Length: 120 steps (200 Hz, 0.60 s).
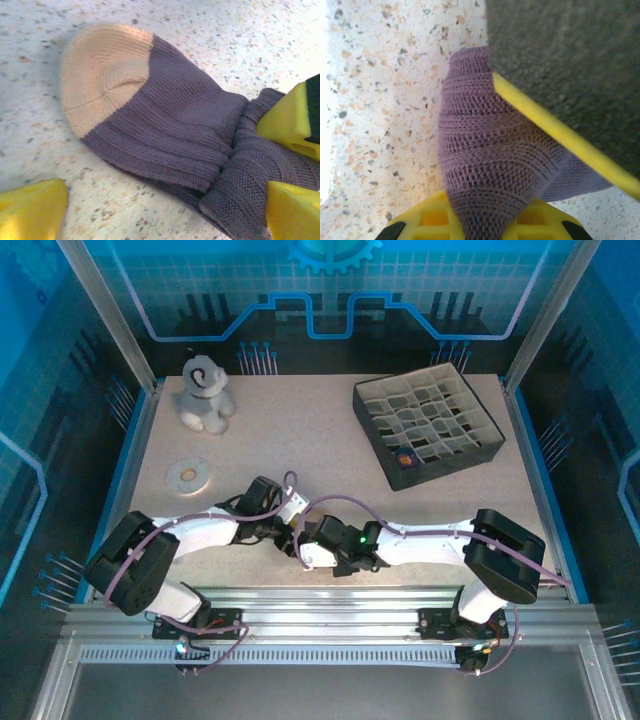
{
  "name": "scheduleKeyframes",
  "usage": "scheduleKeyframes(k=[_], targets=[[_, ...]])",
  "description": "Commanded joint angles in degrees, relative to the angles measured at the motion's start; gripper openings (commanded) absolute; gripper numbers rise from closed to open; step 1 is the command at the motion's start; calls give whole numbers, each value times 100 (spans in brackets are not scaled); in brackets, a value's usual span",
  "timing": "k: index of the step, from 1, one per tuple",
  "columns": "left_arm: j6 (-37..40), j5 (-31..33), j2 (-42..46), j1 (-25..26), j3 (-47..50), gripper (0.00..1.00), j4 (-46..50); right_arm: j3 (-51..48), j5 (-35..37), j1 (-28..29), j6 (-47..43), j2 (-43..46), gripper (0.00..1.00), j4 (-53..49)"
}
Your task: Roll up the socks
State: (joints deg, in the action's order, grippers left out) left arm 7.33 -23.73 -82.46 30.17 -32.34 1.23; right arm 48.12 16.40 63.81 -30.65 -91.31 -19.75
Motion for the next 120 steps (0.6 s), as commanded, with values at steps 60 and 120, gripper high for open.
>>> scheduleKeyframes(k=[60,120], targets=[[-1633,2517,2521,214,363,99,573,-306,288,-460,490,-79,0,-287],[-2144,1903,2674,14,111,87,1019,-305,75,-467,464,-54,0,-284]])
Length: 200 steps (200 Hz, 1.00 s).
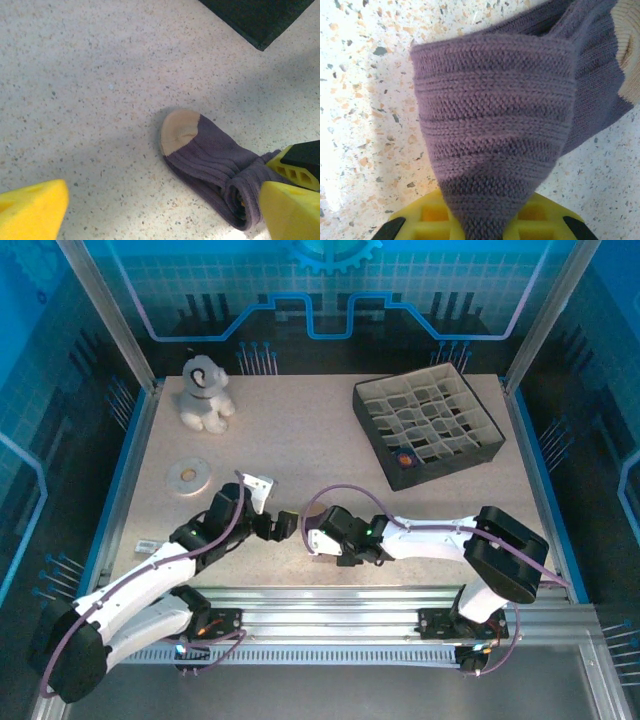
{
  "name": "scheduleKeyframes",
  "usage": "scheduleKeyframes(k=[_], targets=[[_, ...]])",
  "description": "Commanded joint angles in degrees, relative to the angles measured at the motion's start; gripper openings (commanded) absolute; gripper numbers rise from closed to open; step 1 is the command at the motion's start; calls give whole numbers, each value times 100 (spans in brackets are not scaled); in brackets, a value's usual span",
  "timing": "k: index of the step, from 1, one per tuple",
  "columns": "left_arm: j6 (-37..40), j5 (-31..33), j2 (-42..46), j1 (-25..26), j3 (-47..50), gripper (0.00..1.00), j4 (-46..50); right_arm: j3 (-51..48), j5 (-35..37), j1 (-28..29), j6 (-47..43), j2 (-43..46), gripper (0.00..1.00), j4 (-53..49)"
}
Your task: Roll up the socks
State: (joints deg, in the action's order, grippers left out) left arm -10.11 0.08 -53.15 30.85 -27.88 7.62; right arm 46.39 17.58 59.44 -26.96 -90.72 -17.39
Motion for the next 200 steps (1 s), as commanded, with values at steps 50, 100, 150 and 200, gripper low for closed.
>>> scheduleKeyframes(k=[50,100,150,200], targets=[[-1395,-1506,-1681,-77,-772,52,-437,-140,-167,-38,94,-117,0,-511],[-2049,-2202,-3181,-72,-1166,33,-1150,-36,-151,-51,147,-252,0,-643],[-2058,-2178,-4209,-89,-1400,23,-1252,-89,-358,-31,39,-148,0,-631],[-2094,-2383,-5128,-261,-1857,20,-1381,-243,-576,186,-415,112,0,-551]])
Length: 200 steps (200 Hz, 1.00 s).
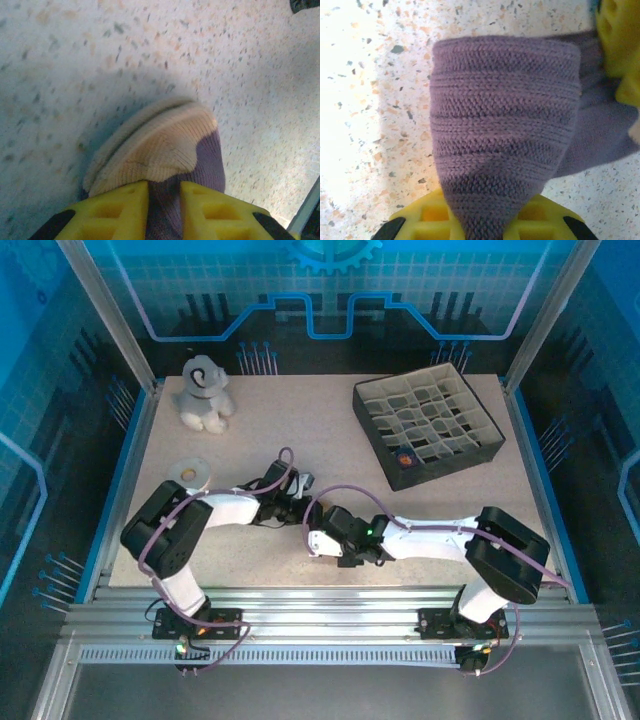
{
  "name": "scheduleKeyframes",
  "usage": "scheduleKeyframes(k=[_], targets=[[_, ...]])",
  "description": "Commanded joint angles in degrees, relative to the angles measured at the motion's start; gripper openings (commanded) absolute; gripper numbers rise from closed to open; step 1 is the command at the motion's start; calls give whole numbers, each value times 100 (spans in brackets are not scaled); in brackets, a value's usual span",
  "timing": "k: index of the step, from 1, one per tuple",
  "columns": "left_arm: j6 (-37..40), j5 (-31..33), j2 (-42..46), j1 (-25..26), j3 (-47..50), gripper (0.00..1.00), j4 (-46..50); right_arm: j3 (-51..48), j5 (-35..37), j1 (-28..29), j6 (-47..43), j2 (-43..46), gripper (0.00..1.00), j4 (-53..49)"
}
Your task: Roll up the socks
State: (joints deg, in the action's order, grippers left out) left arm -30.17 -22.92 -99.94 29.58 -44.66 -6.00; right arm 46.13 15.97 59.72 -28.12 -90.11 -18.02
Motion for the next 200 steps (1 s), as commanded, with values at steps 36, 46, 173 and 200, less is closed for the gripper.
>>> scheduleKeyframes(k=[36,46,173,200], targets=[[11,-294,-922,-227,-540,18,-6,-230,-945,224,-734,116,0,-594],[23,-317,-1010,-234,-612,18,-6,-229,-1069,240,-835,108,0,-601],[944,-950,-395,-510,-1209,47,798,855,-1696,-548,-497,-1265,0,-1645],[982,-1287,-253,-726,-1385,54,998,932,-1667,-668,-373,-1348,0,-1635]])
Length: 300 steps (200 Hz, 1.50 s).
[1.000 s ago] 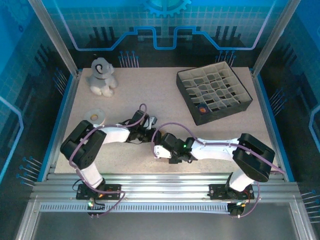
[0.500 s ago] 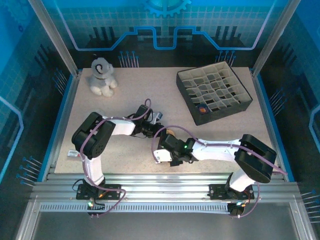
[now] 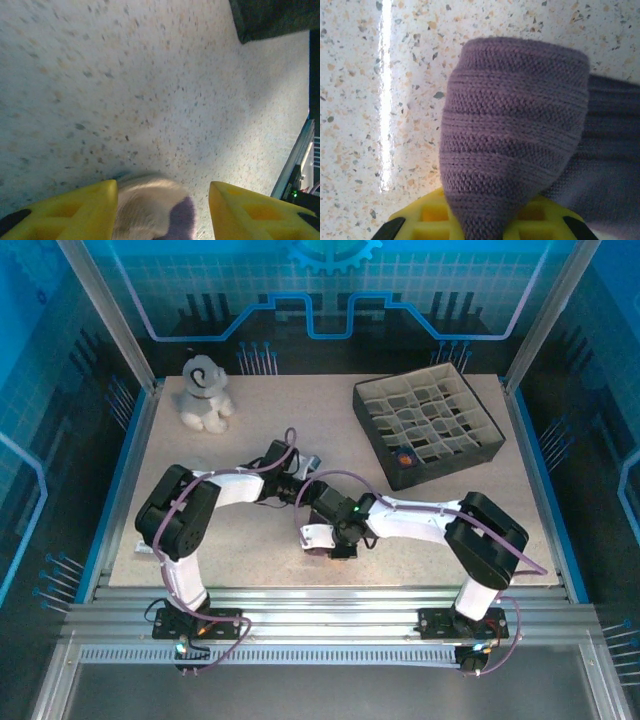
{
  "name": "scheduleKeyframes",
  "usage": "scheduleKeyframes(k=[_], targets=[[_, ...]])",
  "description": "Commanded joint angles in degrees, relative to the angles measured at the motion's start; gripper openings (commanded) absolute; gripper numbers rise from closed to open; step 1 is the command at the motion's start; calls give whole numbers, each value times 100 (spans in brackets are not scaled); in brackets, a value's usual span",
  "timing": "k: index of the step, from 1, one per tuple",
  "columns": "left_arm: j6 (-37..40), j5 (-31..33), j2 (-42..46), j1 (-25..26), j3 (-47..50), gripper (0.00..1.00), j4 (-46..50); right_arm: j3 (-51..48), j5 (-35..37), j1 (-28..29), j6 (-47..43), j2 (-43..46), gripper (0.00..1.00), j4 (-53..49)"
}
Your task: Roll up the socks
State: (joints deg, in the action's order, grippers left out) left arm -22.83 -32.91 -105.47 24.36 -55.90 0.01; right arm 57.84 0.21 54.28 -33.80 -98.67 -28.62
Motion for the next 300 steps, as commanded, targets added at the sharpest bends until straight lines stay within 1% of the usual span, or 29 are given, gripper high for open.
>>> scheduleKeyframes(k=[1,15,36,60,87,108,120,135,143,150,159,166,182,203,215,233,242,252,266,300], targets=[[255,-305,308,-208,-272,55,404,-239,-95,-126,201,-489,0,-575],[375,-424,402,-315,-356,59,584,-241,-138,-212,266,-471,0,-549],[710,-396,643,-506,-422,59,916,-261,-124,-327,295,-475,0,-530],[1037,-314,1138,-955,-236,59,1071,-248,-109,-426,304,-478,0,-548],[1356,-148,2132,-1505,284,57,920,-222,-164,-479,312,-488,0,-548],[1950,220,3117,-1603,812,57,839,-209,-219,-510,308,-515,0,-556],[2212,242,3720,-1601,1275,57,528,-180,-240,-530,304,-539,0,-578],[2156,100,4477,-1575,2053,57,-305,-138,-305,-561,295,-580,0,-626],[2079,-11,4863,-1486,2535,55,-924,-110,-355,-597,282,-598,0,-664],[2104,-32,5162,-1306,2949,55,-1465,-83,-434,-632,263,-611,0,-700],[2295,79,5574,-959,3430,54,-2018,-55,-548,-684,236,-617,0,-760],[2544,285,5825,-616,3728,54,-2239,-37,-613,-729,217,-617,0,-796],[2958,911,6242,90,4062,55,-2185,1,-688,-825,194,-609,0,-867],[3202,1101,6422,634,4312,53,-2207,66,-770,-939,137,-626,0,-1006],[3437,1325,6383,1036,4422,51,-2210,102,-824,-1001,128,-652,0,-1064],[3881,2062,6161,1778,4545,50,-2230,140,-893,-1059,128,-691,0,-1132],[4020,2382,6019,2035,4635,51,-2435,164,-908,-1070,124,-698,0,-1165],[4082,2630,5837,2173,4749,52,-2786,168,-934,-1081,120,-706,0,-1199],[4149,2755,5502,2217,4831,52,-3217,185,-961,-1094,104,-731,0,-1240],[4324,2723,4464,2222,4809,55,-4037,217,-998,-1115,51,-731,0,-1345]])
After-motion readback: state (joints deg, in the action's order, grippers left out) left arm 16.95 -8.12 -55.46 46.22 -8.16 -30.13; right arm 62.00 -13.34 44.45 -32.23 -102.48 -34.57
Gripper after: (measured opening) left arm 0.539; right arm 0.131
